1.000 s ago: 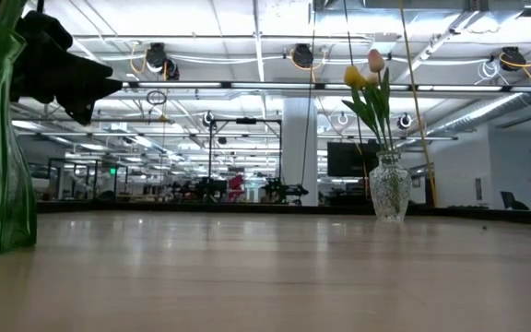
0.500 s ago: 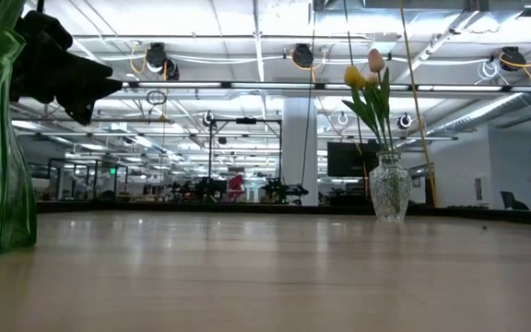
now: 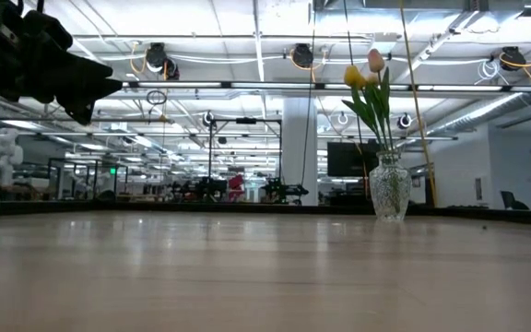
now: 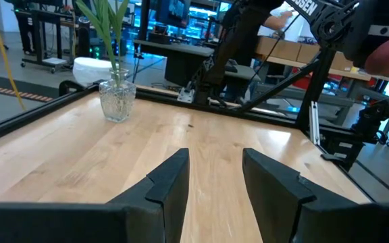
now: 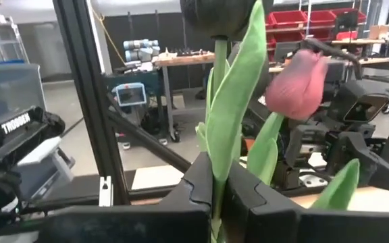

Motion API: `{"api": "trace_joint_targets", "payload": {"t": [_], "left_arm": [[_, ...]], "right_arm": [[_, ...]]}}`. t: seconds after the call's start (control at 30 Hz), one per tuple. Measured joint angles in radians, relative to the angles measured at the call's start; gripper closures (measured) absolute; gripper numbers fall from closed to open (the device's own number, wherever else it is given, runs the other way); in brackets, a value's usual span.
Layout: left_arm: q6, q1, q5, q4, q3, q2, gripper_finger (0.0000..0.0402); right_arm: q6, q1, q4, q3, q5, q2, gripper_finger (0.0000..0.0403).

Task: Sort flowers into vase by color
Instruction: Put the black flower into the green vase

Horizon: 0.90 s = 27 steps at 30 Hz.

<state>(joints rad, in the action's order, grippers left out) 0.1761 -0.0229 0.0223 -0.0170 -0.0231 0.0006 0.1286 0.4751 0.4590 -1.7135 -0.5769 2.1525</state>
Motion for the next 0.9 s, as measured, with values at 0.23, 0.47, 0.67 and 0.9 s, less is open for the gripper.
{"api": "trace_joint_targets", "payload": {"t": [0.23,0.47,0.67,0.9], "left_arm": [[0.000,0.000,0.000,0.000,0.000,0.000,0.0256],[0.000,0.000,0.000,0.000,0.000,0.000,0.0256],[0.000,0.000,0.000,0.000,0.000,0.000,0.0256],[0.000,0.000,0.000,0.000,0.000,0.000,0.0256]], "right_arm": [[-0.001,0.000,-0.007,0.000,0.008,0.000,0.0391],[0.026,-0.002,-0.009,0.000,0.008,0.000,0.0347],[0.026,-0.002,-0.006,0.000,0.007,0.000,0.0304],[0.016,-0.002,0.039,0.000,0.007,0.000,0.0275]]}}
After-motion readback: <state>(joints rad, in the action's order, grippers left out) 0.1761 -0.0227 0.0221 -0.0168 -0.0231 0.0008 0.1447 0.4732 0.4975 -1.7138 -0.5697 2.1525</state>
